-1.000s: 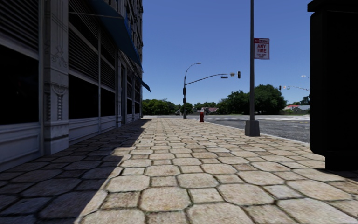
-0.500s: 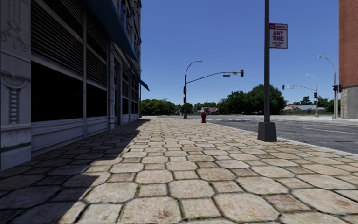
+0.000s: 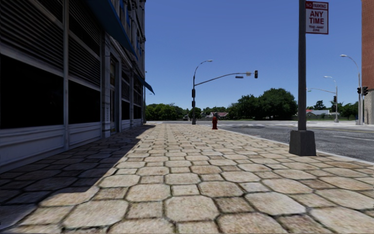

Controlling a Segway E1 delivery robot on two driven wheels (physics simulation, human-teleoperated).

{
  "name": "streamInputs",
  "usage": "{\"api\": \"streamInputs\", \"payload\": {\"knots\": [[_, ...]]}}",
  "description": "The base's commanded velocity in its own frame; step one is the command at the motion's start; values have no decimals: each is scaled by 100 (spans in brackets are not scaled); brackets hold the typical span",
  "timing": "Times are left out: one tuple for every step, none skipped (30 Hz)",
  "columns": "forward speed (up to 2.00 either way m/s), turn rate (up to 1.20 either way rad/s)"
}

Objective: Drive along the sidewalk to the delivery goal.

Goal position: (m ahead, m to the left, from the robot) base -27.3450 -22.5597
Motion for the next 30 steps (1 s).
{"api": "streamInputs", "payload": {"knots": [[200,0],[200,0],[200,0],[200,0],[200,0],[200,0],[200,0],[200,0],[200,0],[200,0],[200,0],[200,0],[200,0],[200,0],[200,0],[200,0],[200,0],[200,0],[200,0],[200,0],[200,0],[200,0],[200,0],[200,0],[200,0],[200,0],[200,0],[200,0],[200,0],[200,0]]}}
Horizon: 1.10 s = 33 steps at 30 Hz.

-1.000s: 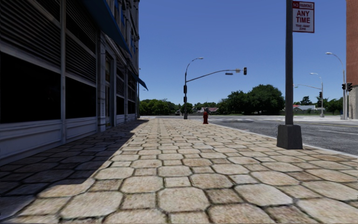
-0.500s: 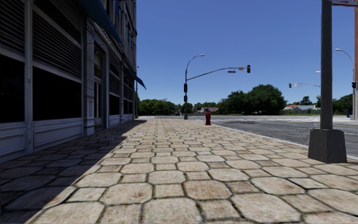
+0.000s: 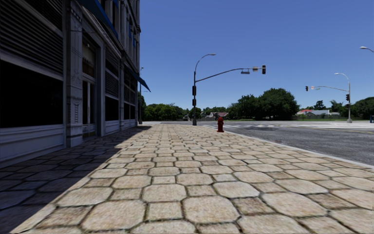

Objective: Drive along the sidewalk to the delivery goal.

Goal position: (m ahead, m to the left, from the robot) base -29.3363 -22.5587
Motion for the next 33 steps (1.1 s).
{"api": "streamInputs", "payload": {"knots": [[200,0],[200,0],[200,0],[200,0],[200,0],[200,0],[200,0],[200,0],[200,0],[200,0],[200,0],[200,0],[200,0],[200,0],[200,0],[200,0],[200,0],[200,0],[200,0],[200,0],[200,0],[200,0],[200,0],[200,0],[200,0],[200,0],[200,0],[200,0],[200,0],[200,0],[200,0],[200,0],[200,0]]}}
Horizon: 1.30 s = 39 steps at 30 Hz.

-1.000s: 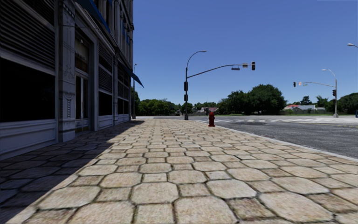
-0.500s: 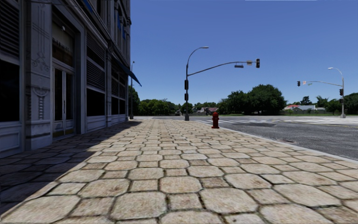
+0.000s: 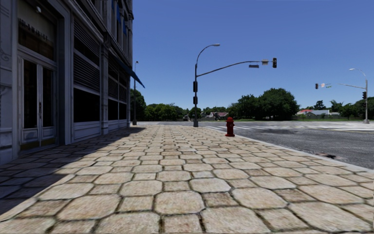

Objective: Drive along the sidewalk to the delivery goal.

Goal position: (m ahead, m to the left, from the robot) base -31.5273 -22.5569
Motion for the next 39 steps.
{"api": "streamInputs", "payload": {"knots": [[200,0],[200,0],[200,0],[200,0],[200,0],[200,0],[200,0],[200,0],[200,0],[200,0],[200,0],[200,0],[200,0],[200,0],[200,0],[200,0],[200,0],[200,0],[200,0],[200,0],[200,0],[200,0],[200,0],[200,0],[200,0],[200,0],[200,0],[200,0],[200,0],[200,0],[200,0],[200,0],[200,0],[200,0],[200,0],[200,0],[200,0],[200,0],[200,0]]}}
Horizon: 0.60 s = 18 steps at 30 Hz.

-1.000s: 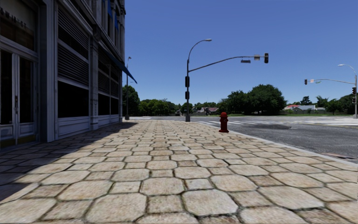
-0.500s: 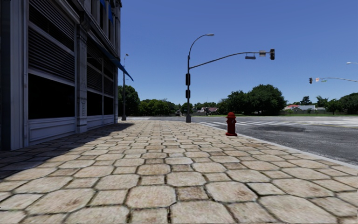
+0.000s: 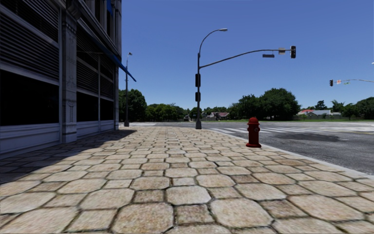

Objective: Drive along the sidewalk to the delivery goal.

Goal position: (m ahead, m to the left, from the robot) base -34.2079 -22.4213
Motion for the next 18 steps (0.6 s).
{"api": "streamInputs", "payload": {"knots": [[200,0],[200,0],[200,0],[200,0],[200,0],[200,0],[200,0],[200,0],[200,0],[200,0],[200,0],[200,0],[200,0],[200,0],[200,0],[200,0],[200,0],[200,0]]}}
